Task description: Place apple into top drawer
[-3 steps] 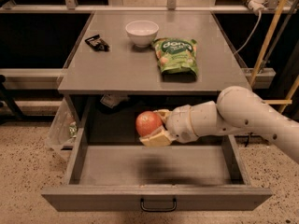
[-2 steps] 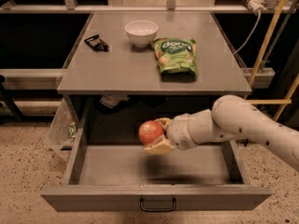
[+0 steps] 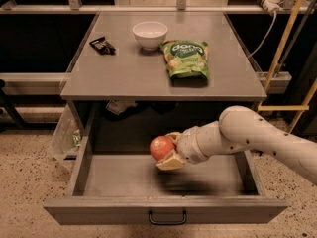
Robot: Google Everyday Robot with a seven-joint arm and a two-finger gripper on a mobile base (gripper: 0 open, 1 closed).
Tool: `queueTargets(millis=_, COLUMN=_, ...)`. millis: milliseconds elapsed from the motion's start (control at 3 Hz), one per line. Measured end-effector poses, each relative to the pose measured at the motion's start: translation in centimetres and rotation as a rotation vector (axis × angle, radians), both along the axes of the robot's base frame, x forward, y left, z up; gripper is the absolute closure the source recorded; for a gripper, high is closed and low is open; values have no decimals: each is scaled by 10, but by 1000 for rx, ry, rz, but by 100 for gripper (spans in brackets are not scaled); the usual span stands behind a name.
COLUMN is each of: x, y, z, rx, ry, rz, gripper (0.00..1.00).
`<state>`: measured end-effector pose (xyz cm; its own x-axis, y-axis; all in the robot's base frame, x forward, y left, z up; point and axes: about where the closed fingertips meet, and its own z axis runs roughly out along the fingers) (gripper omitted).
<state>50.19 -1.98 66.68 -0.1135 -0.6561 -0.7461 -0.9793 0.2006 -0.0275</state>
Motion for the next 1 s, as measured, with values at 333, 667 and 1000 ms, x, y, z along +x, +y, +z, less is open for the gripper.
queueTargets(millis=333, x=1, y=4, z=-6, rx=-23, ry=-8, rz=12, gripper=100)
queueTargets(millis=667, x=8, y=-1, z=-33, rx=-81, ry=-15, rz=12, gripper=100)
queueTargets(millis=1000, x=16, y=-10, z=-55, rx=-126, ry=-13, rz=4, gripper=81)
